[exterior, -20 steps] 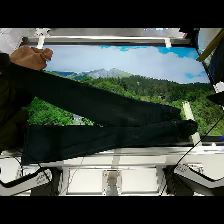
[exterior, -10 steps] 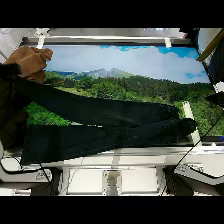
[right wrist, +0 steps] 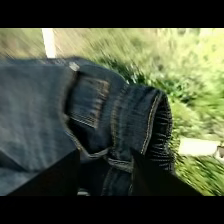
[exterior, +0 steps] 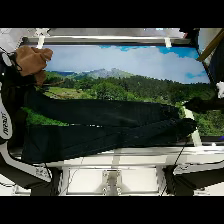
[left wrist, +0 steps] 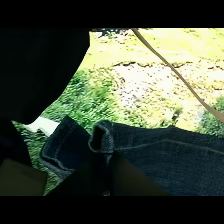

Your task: Fold the clothes and pants, and hang the long-sleeved shirts on hangers.

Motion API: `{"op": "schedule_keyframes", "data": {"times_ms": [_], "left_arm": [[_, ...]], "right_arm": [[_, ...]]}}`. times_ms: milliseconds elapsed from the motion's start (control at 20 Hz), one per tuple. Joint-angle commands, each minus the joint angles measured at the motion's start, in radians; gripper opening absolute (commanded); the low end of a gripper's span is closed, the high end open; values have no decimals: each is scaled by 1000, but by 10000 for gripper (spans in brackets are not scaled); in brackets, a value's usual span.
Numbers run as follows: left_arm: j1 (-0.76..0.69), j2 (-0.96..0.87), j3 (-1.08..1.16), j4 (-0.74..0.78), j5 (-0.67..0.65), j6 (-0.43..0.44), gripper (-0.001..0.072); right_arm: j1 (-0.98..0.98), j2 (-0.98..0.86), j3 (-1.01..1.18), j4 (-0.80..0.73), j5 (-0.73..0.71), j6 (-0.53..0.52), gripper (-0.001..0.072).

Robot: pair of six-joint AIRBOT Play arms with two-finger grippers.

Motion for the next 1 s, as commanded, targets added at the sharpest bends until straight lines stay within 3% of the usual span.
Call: {"op": "schedule_keyframes", "data": {"times_ms": [0, 250, 450, 550, 650, 950], "left_arm": [[-4, -13, 1, 4, -13, -7, 15], [-4, -13, 1, 4, -13, -7, 15], [-4, -13, 1, 4, -13, -7, 15], [-4, -13, 1, 4, -14, -7, 15], [-4, -13, 1, 4, -21, -7, 15], [0, 73, 2, 43, -34, -6, 15]], "right_arm": [[50, -86, -1, -81, -34, 7, 440], [60, -97, -1, -72, -103, 7, 449], [67, -111, -1, 61, -103, -50, 446], [67, -111, 4, 106, -75, -99, 199], [67, -107, 4, 113, -68, -100, 37], [25, -40, 72, 117, 71, -88, 35]]}}
